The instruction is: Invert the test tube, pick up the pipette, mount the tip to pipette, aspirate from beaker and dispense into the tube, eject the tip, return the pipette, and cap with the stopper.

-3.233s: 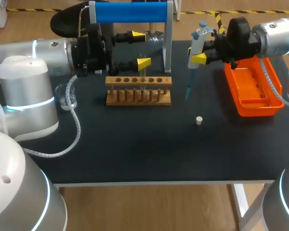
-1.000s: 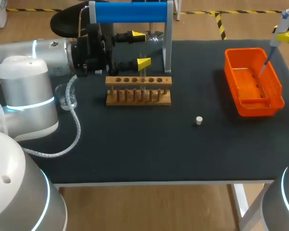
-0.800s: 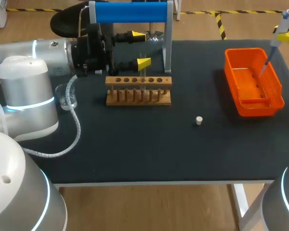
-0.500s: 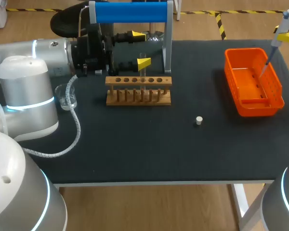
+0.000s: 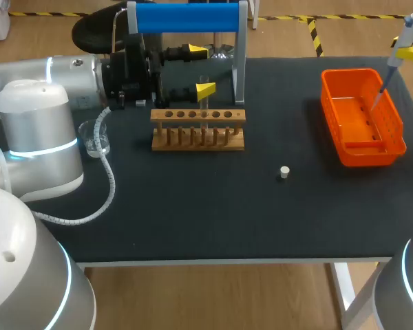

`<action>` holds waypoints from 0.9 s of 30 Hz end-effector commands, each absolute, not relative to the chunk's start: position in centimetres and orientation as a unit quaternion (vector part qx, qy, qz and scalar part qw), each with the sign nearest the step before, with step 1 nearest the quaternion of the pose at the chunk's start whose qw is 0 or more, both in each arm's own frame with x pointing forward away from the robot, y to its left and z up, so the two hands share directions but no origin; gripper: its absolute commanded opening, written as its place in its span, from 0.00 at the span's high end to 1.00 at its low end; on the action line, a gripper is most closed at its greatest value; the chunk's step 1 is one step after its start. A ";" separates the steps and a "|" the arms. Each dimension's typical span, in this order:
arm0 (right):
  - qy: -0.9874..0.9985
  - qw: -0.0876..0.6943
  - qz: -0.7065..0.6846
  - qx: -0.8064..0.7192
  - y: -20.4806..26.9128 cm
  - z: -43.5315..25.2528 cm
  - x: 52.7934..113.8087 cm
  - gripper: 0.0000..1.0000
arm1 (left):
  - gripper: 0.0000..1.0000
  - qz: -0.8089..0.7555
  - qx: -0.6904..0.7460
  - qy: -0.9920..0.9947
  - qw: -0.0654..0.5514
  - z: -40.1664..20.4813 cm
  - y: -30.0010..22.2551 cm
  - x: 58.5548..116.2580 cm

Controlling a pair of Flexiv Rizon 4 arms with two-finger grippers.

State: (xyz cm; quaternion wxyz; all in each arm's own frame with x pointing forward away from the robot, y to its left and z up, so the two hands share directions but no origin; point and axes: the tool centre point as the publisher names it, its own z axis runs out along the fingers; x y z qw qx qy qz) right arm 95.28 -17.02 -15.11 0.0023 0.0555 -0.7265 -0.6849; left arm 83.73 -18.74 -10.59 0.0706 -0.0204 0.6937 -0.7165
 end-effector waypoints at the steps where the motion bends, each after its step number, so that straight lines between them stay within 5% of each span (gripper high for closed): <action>1: -0.727 0.004 -0.684 0.058 -17.2 -15.1 95.4 1.00 | 0.00 -0.717 -0.020 0.693 0.071 -10.6 -18.7 83.8; 27: -0.727 0.004 -0.684 0.058 -17.2 -15.1 95.4 1.00 | 0.00 -0.704 -0.032 0.708 0.053 -5.8 -38.0 90.1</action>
